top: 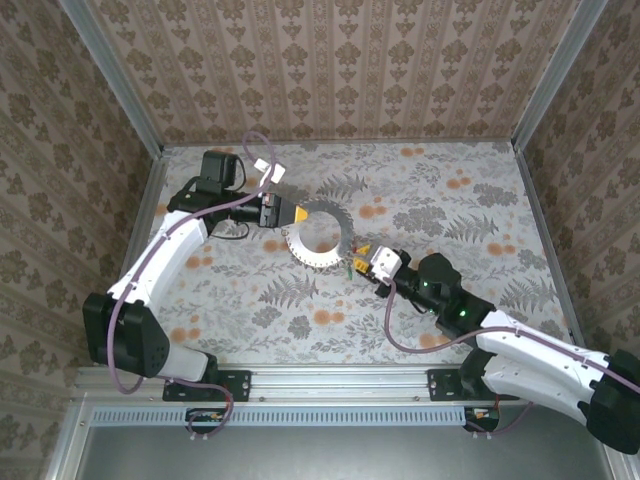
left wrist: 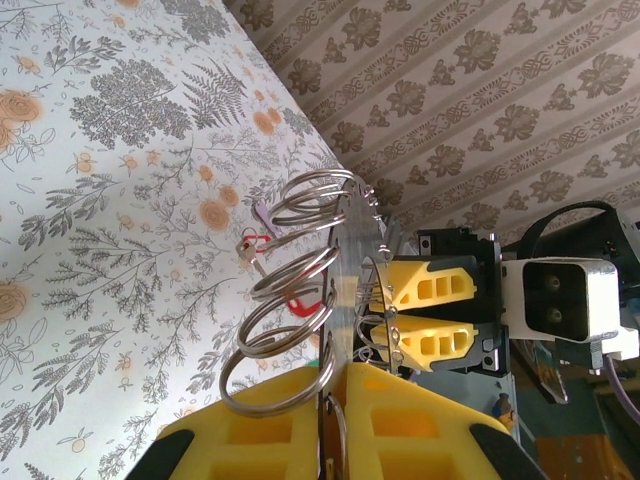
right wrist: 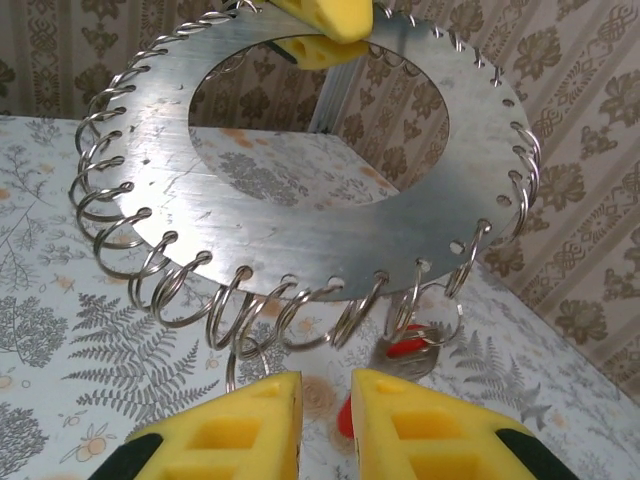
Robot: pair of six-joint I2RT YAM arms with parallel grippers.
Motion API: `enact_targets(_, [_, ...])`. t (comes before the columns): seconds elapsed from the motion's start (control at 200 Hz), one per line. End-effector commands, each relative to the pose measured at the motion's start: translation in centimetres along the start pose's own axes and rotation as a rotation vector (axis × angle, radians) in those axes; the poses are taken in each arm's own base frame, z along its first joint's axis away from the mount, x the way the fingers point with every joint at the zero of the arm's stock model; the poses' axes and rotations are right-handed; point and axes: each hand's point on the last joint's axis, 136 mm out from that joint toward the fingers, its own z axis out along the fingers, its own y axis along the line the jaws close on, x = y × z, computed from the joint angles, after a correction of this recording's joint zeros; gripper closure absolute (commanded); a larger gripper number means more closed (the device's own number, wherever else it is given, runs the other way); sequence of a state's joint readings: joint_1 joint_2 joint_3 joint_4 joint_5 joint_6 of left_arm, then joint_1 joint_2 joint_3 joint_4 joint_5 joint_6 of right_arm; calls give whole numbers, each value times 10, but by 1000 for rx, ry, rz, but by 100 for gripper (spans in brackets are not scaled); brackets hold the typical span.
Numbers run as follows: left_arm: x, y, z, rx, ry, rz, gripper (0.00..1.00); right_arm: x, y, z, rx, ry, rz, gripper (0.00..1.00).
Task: Put the keys on the keyring
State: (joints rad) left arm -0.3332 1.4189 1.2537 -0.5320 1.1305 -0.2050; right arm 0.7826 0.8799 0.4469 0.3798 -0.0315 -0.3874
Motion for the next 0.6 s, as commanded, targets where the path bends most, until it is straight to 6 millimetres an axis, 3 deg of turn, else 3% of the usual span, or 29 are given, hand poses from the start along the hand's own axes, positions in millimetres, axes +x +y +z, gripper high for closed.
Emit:
enact_targets(0.0, [-10,-18,-1,55,-1,63,97,-12,-4,3,23,-54,-20,78])
enact_targets(0.595, [-11,-17,0,54,-2,66,97,-2,3,10,-7,-18,4,82])
